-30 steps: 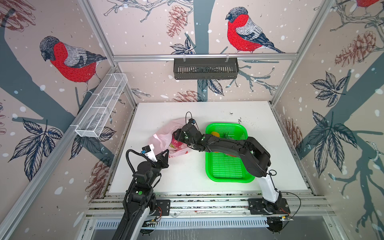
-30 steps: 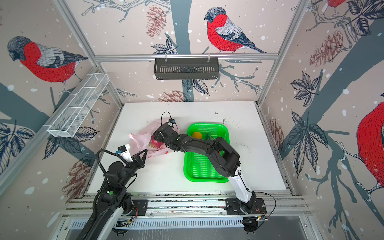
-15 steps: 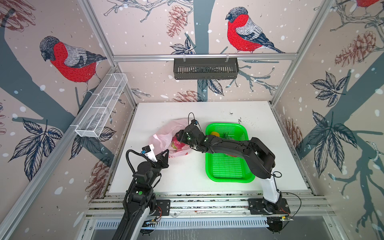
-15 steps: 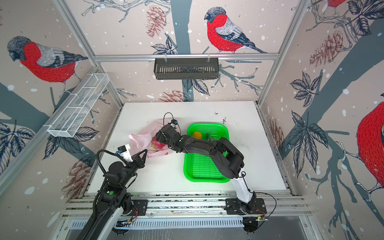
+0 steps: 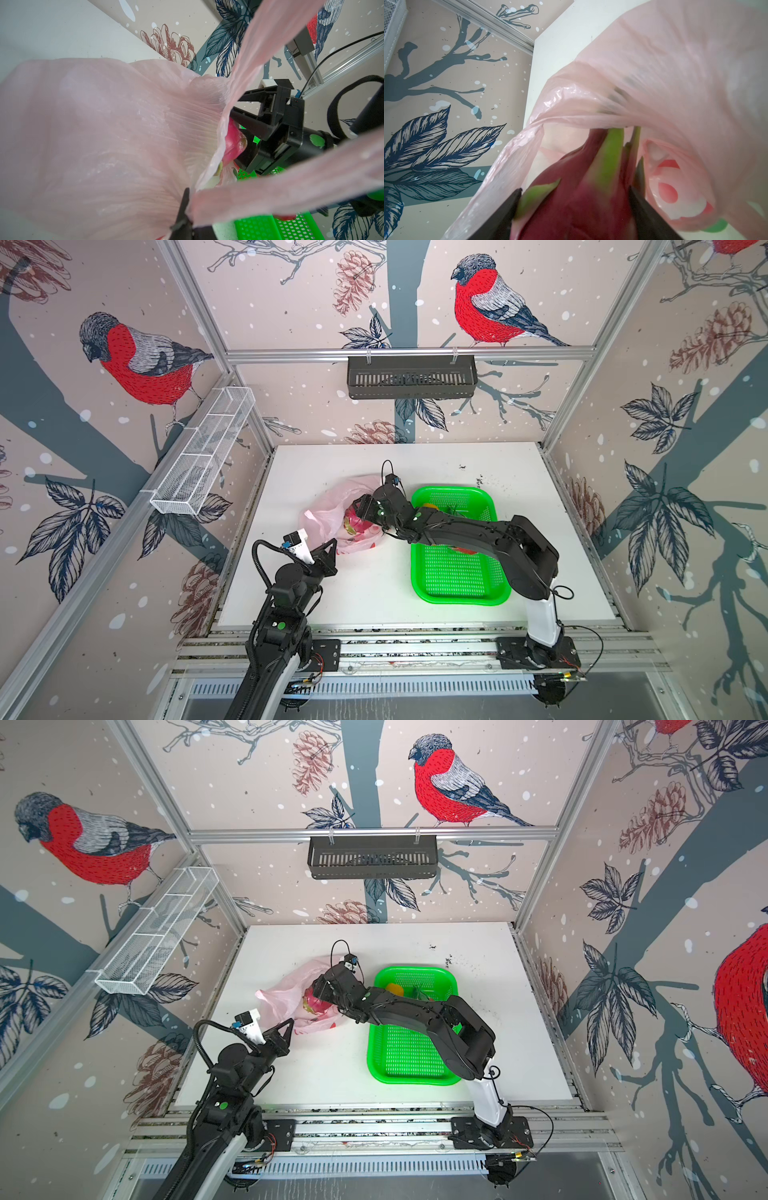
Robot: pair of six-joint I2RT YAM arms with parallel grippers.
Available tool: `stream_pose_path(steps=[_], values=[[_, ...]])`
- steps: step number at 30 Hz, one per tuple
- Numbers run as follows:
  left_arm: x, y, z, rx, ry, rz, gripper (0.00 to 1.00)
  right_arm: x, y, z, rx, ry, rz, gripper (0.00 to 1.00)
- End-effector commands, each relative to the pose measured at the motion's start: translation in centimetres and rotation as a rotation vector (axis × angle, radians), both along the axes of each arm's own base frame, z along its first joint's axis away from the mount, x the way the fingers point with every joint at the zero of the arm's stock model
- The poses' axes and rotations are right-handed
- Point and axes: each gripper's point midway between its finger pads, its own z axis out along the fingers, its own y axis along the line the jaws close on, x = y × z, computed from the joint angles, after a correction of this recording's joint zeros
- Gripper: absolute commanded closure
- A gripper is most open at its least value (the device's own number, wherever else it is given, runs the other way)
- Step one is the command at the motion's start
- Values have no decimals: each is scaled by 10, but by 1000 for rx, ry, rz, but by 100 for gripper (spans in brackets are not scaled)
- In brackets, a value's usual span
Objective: Untie the knot of the plastic bag and take out the fruit
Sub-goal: 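Close the right gripper on the red dragon fruit inside the bag, then lift the dragon fruit out of the pink bag with the right gripper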
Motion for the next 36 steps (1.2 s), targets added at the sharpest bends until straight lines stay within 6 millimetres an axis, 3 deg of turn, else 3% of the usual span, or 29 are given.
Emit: stream_pose_path(steps=[1,17,36], values=[[4,3,15,-1,-66,19,100,-4,4,16,15,-32,29,49],[10,6,31,-12,-108,46,100,-41,2,14,-47,-7,193,50],[11,11,33,-9,-121,74,100,-74,-2,53,-37,-37,339,52]])
